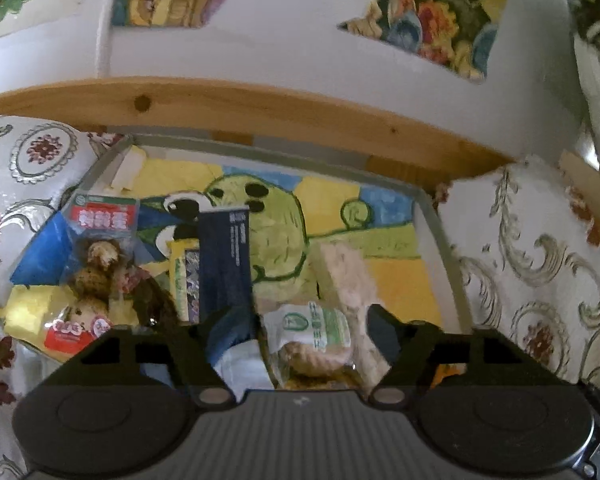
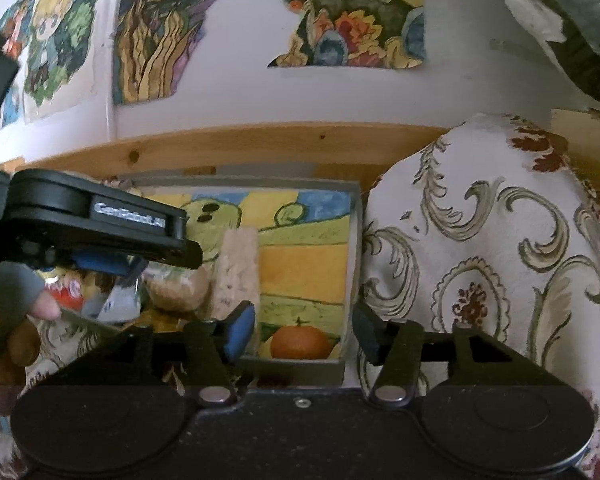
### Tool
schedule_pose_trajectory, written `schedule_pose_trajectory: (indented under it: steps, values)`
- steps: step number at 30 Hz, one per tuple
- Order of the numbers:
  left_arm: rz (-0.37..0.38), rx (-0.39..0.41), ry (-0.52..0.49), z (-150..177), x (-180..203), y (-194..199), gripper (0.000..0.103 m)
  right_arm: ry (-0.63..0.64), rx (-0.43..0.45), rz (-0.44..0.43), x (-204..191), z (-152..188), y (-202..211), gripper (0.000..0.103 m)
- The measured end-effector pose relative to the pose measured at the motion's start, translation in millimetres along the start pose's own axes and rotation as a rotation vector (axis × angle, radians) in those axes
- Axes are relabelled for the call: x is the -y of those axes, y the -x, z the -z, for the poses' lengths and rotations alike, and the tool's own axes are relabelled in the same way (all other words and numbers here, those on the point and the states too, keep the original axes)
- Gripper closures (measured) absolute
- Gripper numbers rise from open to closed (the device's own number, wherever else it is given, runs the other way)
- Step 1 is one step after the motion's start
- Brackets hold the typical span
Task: Organize snacks
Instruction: 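Open both tools over the tray to drop the bun pack and orange, then move both tools back down toward the blue snack bar and shrimp pack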
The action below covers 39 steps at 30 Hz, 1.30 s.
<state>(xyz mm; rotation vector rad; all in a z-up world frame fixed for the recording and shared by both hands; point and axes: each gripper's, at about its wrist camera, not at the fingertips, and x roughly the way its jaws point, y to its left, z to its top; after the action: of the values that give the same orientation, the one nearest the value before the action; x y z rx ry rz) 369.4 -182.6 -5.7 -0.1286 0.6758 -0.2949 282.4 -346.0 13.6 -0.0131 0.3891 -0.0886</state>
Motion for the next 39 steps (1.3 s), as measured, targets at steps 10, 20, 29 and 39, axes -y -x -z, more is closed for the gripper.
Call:
schedule_pose_trajectory:
  steps: [10,20,29,39]
  values:
    - [-0.028,0.149,0.065,-9,-19,53,0.001,-0.093,0.096,0.005,8,-18,37,0.010]
    - [-0.062,0.283,0.105,12,-41,124,0.000,-0.077,0.213,0.023,0,-24,110,0.001]
    - [-0.088,0.353,0.081,53,-50,191,0.000,-0.062,0.261,-0.026,-23,-7,172,0.001]
    - [-0.136,0.379,0.026,114,-57,255,0.000,-0.031,0.263,-0.041,-51,26,229,0.001]
